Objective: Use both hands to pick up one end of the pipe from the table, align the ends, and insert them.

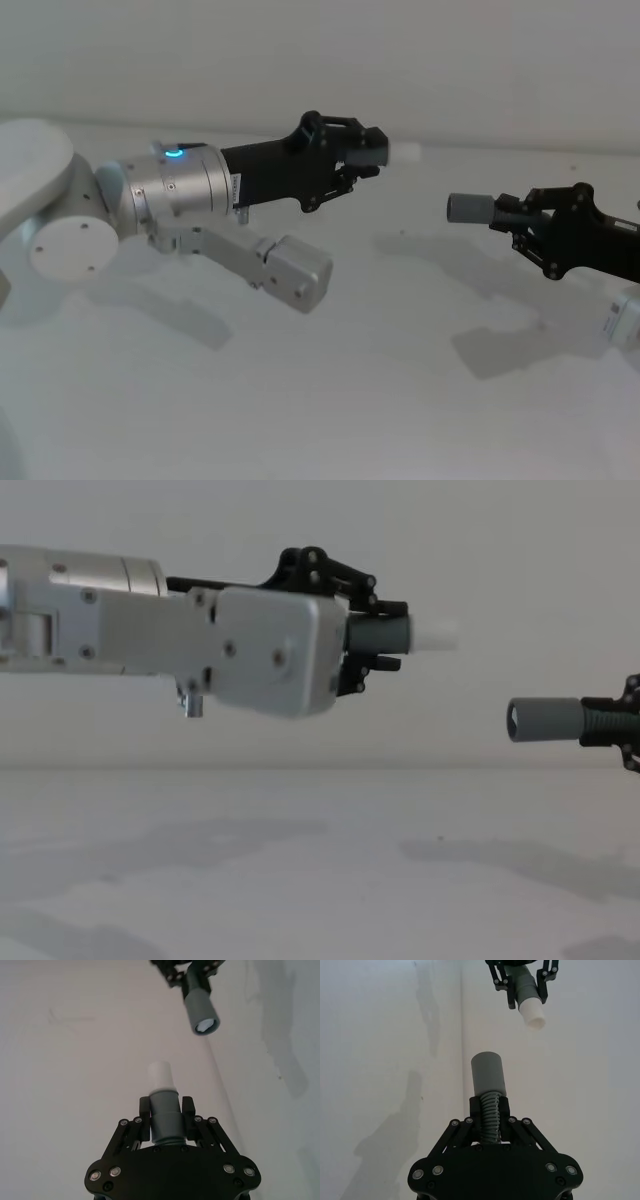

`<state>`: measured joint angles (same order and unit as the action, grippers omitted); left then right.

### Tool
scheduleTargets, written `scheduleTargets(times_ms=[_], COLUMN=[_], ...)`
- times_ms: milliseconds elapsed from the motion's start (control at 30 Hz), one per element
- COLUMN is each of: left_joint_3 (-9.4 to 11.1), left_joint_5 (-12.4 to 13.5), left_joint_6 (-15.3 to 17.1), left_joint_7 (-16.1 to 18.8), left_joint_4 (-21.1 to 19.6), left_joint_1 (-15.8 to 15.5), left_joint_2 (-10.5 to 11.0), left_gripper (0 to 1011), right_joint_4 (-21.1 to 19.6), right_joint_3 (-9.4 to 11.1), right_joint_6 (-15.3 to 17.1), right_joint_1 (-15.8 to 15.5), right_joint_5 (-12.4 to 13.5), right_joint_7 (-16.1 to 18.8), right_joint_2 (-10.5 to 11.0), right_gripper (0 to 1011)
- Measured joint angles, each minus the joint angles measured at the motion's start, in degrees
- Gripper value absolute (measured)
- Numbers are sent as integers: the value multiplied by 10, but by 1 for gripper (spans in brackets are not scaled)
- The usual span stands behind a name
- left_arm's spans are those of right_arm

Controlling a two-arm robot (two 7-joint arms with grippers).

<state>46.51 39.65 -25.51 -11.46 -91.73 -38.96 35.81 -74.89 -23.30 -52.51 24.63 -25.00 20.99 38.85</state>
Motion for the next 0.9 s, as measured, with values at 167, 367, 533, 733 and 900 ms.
scheduleTargets(times_ms=[167, 367, 533, 733, 900], left_joint_3=[15, 28, 37, 43, 43], left_joint_5=[54, 100, 128, 147, 148], left_joint_6=[-52, -93, -119, -137, -138], left_joint_7=[17, 32, 42, 48, 49], left_joint_4=[10, 18, 23, 27, 28], left_joint_1=[-27, -52, -68, -79, -81], left_joint_2=[5, 8, 10, 11, 11], left_gripper=[370, 369, 370, 369, 369], right_joint_4=[0, -7, -14, -28, -37], right_joint_3=[0, 3, 8, 16, 19], right_joint_6=[3, 28, 52, 94, 121], right_joint_1=[0, -4, -9, -18, -23], right_joint_5=[7, 32, 57, 98, 118], right_joint_7=[0, 4, 7, 15, 23], right_joint_2=[-1, -7, -14, -25, -30], right_gripper=[195, 195, 195, 194, 194])
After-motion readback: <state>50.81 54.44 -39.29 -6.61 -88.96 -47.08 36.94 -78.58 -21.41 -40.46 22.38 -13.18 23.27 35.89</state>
